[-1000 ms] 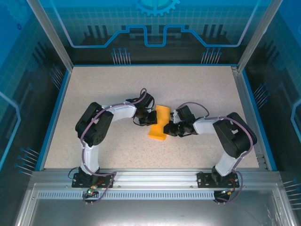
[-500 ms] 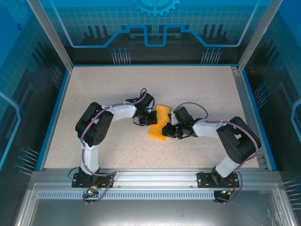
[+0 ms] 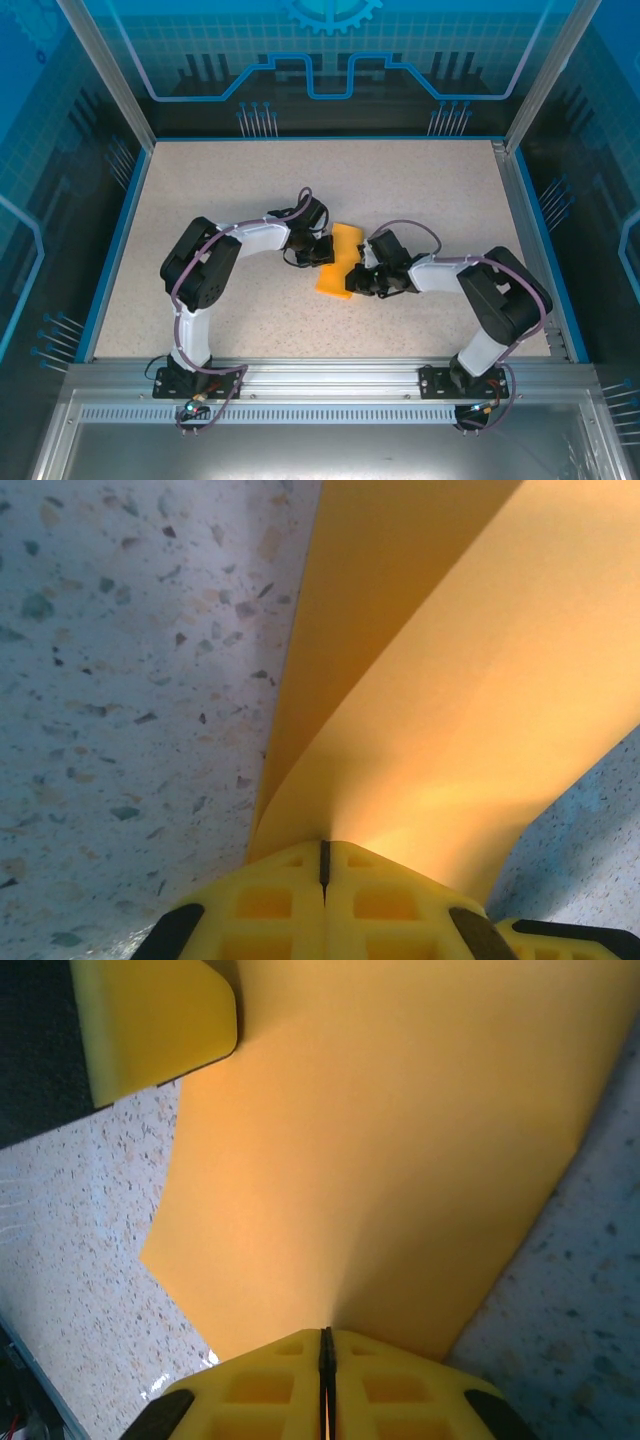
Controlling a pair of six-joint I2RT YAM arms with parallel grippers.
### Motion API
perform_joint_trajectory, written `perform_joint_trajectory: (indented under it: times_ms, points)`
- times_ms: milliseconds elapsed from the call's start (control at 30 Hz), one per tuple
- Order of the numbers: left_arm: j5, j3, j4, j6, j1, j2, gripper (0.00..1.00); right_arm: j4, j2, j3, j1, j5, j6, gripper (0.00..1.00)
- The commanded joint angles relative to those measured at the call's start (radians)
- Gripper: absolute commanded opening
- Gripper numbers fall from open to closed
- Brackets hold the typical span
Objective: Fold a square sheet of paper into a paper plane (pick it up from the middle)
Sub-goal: Fold the square sheet of paper in half at the center of the table.
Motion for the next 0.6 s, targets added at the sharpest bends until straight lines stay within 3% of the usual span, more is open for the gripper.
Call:
perform_joint_trajectory:
  times_ms: [0, 300, 567]
  points:
    - [-0.017, -0.014, -0.059, 0.025, -0.011, 0.051, 0.00, 0.006, -0.054, -0.026, 0.018, -0.006, -0.005, 0.11]
    - [-0.014, -0.011, -0.059, 0.026, -0.011, 0.053, 0.00, 0.003, 0.031, -0.039, 0.037, -0.002, -0.017, 0.11]
    - [-0.016, -0.012, -0.060, 0.027, -0.011, 0.054, 0.00, -0.034, 0.012, -0.052, 0.044, 0.027, -0.030, 0.10]
